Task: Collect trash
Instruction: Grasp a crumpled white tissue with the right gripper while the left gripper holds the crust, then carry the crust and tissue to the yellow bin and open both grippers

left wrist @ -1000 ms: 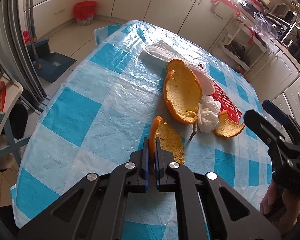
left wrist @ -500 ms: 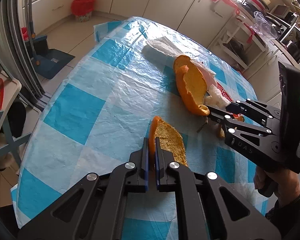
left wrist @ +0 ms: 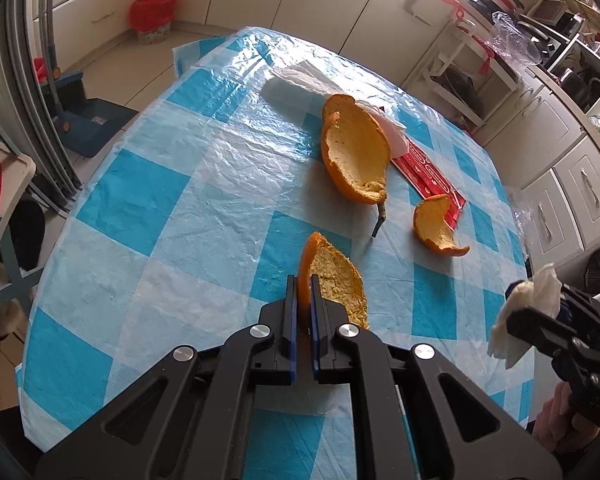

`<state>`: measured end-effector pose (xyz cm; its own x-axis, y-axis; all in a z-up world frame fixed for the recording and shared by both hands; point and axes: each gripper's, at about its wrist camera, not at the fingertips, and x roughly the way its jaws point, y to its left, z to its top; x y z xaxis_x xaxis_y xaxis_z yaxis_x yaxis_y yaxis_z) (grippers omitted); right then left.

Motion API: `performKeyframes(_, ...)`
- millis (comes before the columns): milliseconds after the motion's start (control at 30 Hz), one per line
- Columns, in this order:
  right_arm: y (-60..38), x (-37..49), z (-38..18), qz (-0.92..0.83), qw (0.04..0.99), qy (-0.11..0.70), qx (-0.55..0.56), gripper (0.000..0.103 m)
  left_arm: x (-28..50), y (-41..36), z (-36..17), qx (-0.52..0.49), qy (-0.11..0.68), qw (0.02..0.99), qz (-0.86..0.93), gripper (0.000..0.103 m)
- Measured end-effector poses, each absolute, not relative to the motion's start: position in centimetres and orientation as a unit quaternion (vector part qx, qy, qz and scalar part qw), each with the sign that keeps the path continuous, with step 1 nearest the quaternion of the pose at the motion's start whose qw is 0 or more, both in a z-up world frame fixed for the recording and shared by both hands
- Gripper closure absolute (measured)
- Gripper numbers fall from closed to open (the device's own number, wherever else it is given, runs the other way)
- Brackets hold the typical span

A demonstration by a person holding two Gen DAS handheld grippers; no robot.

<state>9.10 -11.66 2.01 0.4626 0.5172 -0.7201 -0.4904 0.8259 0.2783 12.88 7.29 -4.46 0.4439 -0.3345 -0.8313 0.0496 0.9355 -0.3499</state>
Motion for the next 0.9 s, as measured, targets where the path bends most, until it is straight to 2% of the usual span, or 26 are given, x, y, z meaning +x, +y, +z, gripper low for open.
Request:
performKeyframes(433,-18.8,4.4,2.6,0.156,0.899,0.408,0.042,0.081,8.0,1.6,-0.5,-0.111,0.453,0.852,-0.236,0.098)
performKeyframes(900,-32.0,-0.9,1.9,0.018,0.910,0.388,0.146,0.081,4.0,-13.6,2.4,-0.041,0.437,0.829,-0.346,0.098)
